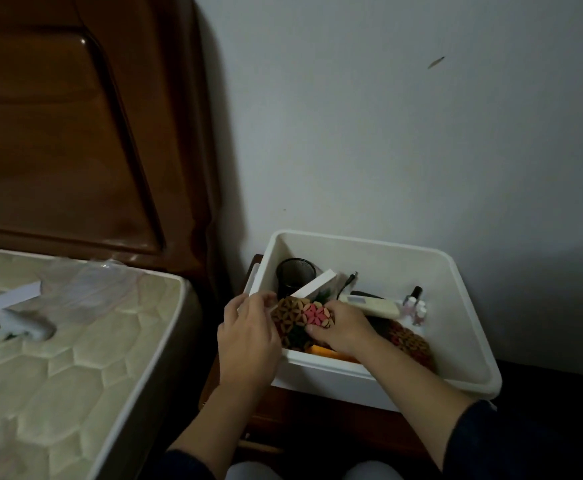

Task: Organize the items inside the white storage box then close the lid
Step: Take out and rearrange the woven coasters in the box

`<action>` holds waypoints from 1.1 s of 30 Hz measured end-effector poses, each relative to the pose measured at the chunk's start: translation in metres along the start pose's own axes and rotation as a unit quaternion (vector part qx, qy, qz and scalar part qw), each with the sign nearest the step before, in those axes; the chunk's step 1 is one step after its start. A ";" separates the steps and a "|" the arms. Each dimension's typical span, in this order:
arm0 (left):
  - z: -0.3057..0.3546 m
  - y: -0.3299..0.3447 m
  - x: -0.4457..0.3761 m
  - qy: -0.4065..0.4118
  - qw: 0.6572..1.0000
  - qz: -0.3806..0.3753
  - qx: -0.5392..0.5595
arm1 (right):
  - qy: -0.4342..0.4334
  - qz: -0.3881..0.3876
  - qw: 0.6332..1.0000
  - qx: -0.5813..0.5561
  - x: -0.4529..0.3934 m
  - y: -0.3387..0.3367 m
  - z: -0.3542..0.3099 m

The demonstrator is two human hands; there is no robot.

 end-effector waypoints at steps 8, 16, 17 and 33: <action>-0.004 0.002 -0.002 0.010 1.000 -0.018 0.012 | -0.083 0.046 0.995 -0.025 0.011 -0.022 -0.018; 0.028 -0.006 -0.005 0.008 0.988 -0.027 0.153 | -0.081 0.207 0.921 -0.319 0.055 -0.086 0.012; 0.036 0.003 -0.004 -0.003 0.969 -0.073 0.237 | -0.083 0.204 0.905 -0.364 0.059 -0.085 0.017; 0.053 0.054 0.006 -0.121 0.807 -0.305 0.491 | -0.073 0.139 0.849 -0.505 0.064 -0.071 0.028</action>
Point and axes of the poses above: each hand's wrist, its own x-axis away from the middle knuckle, its own y-axis out of the palm, z = x × y, the point moved 9 cm from there along -x, towards the middle knuckle, and after that the axes turned 7 degrees about -y, right-handed, at the moved point
